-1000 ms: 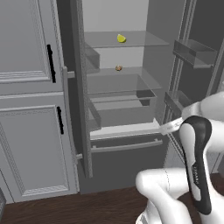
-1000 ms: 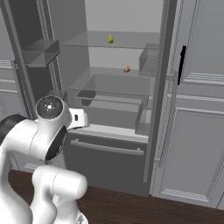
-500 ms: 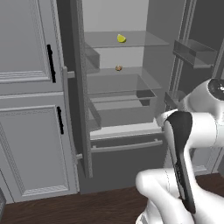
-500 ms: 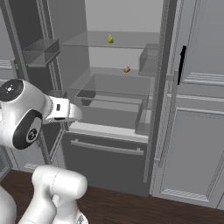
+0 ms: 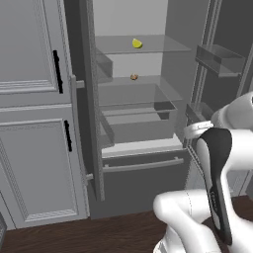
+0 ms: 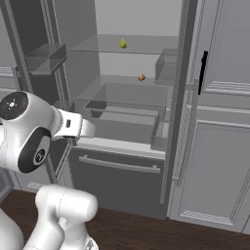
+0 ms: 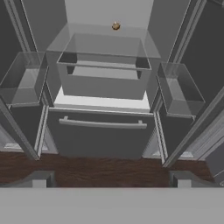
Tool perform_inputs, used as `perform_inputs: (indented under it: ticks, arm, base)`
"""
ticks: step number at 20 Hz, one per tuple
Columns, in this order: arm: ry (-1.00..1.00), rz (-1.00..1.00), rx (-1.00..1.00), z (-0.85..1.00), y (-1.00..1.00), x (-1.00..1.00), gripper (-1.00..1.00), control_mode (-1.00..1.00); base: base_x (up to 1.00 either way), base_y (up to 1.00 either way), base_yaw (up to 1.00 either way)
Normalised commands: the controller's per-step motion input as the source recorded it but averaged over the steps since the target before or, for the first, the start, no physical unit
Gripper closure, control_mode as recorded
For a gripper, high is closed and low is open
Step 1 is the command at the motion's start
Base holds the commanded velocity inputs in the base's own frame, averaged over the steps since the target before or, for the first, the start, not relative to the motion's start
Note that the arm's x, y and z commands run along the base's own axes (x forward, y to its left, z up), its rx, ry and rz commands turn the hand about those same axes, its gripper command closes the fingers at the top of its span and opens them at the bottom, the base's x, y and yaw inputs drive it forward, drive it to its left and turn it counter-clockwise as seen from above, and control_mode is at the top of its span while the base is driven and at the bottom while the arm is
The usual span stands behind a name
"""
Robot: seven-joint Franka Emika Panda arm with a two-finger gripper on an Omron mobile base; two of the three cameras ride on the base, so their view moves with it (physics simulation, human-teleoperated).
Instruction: Grab a lemon wedge from the fridge and one ice cube from the ice bowl, and put them in the glass of lemonade.
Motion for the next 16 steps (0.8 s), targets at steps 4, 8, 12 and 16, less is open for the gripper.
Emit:
perform_inputs:
  ticks: [4, 8, 12, 16]
  arm:
    - [0.0, 0.0, 0.0, 0.0, 0.0, 0.0, -1.0, -1.0]
    - [0.0, 0.0, 0.0, 0.0, 0.0, 0.0, -1.0, -1.0]
    - [0.0, 0.0, 0.0, -0.01, 0.0, 0.0, -1.0, -1.0]
    - [0.0, 0.0, 0.0, 0.0, 0.0, 0.0, -1.0, 1.0]
  base:
    - [0.0, 0.0, 0.0]
    - [0.0, 0.0, 0.0]
    - [0.0, 0.0, 0.0]
    - [0.34, 0.0, 0.0]
